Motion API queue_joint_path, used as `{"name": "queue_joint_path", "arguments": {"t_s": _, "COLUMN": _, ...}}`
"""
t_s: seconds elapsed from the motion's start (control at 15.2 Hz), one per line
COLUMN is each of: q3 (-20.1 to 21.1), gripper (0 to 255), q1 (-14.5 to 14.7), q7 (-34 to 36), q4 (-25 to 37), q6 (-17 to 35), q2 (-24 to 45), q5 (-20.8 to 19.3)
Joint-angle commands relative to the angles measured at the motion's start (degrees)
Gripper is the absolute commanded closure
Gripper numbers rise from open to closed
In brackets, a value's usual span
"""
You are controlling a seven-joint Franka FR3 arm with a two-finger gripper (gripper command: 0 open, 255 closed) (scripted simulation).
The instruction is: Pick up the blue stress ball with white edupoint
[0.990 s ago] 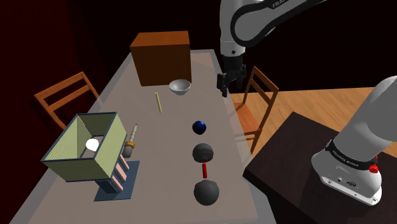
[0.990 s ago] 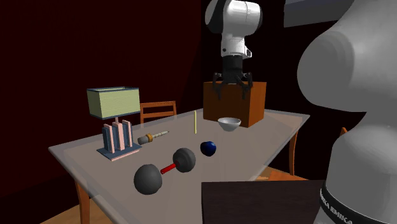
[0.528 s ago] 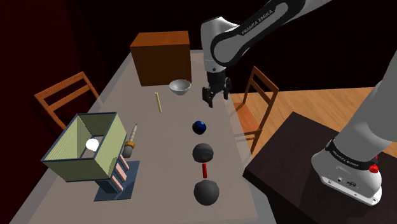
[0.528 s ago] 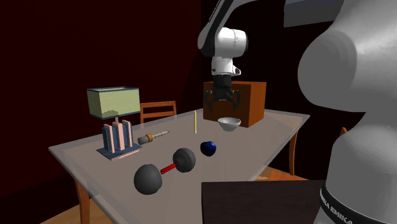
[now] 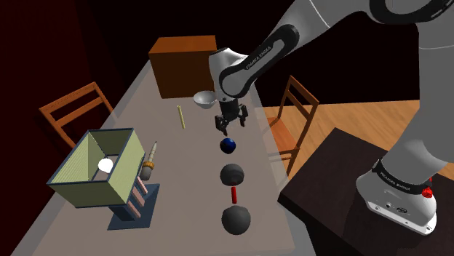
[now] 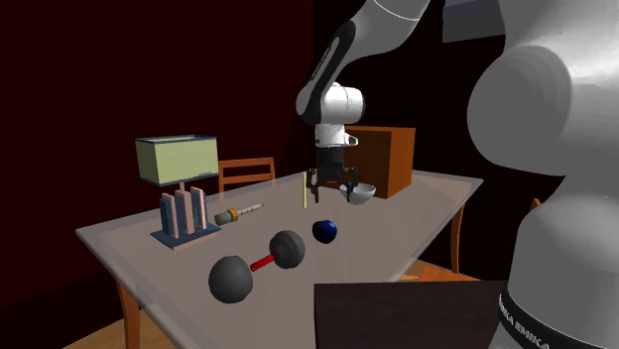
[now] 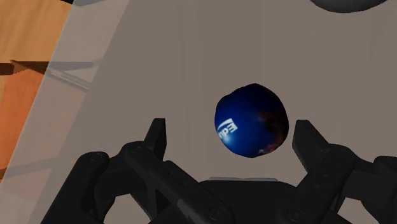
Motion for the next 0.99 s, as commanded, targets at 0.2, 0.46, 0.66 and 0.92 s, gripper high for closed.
{"name": "queue_joint_path", "arguments": {"t_s": 0.2, "q3": -1.8, "gripper": 0, "q1": 2.4, "q7": 3.0, "q4": 12.0, "q6": -1.3, "q2": 12.1, "q5": -1.7}}
{"name": "queue_joint_path", "arguments": {"t_s": 0.46, "q3": -2.3, "gripper": 0, "q1": 3.1, "q7": 3.5, "q4": 15.1, "q6": -0.5, "q2": 16.3, "q5": -2.1}}
{"name": "queue_joint_path", "arguments": {"t_s": 0.66, "q3": -2.6, "gripper": 0, "q1": 3.3, "q7": 3.6, "q4": 15.7, "q6": 0.7, "q2": 18.1, "q5": -2.3}}
{"name": "queue_joint_path", "arguments": {"t_s": 0.92, "q3": -2.7, "gripper": 0, "q1": 3.4, "q7": 3.7, "q4": 16.1, "q6": 1.3, "q2": 19.1, "q5": -2.4}}
